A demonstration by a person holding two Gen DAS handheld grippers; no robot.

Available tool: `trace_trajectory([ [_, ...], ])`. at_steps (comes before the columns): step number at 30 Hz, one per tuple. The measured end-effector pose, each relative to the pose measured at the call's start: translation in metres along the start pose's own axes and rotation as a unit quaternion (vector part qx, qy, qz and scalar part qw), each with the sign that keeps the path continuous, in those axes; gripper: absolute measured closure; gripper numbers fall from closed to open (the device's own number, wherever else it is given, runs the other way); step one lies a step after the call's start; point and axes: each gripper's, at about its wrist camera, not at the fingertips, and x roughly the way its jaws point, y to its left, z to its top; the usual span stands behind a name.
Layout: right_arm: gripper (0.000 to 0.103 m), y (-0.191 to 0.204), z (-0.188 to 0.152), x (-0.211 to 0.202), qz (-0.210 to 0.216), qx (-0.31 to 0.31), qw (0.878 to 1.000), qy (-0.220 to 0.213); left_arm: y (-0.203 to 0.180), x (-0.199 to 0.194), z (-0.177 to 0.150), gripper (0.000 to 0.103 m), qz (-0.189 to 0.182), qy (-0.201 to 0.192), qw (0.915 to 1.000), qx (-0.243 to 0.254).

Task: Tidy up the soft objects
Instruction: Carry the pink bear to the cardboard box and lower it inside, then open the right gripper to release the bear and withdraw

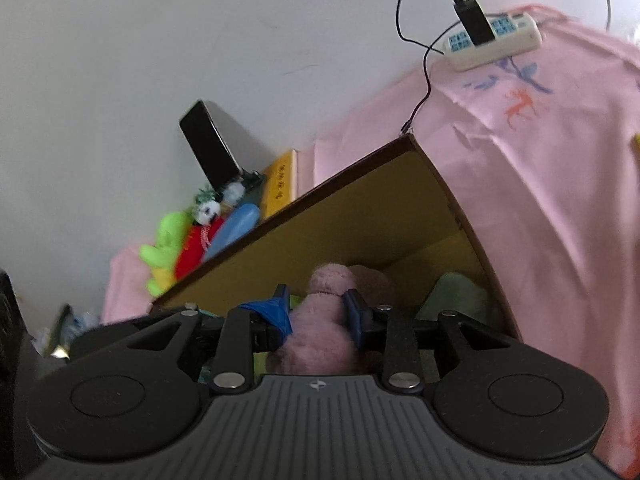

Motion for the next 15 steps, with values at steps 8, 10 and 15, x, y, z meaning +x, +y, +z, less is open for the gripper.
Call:
trace_trajectory([
  [8, 0.09, -0.002, 0.002, -0.005, -0.017, -0.013, 1.0, 0.018, 0.009, 0.004, -0.004, 0.026, -0.012, 0.02, 0.9997, -0.007],
  [10, 0.09, -0.004, 0.004, -0.009, -0.013, -0.003, 1.0, 0.028, 0.01, -0.001, -0.006, 0.026, -0.012, 0.019, 0.9997, -0.009],
  [15, 0.09, 0.003, 0.002, -0.015, -0.026, -0.018, 0.998, 0.047, 0.008, -0.015, -0.01, 0.025, -0.017, 0.024, 0.9993, -0.023],
])
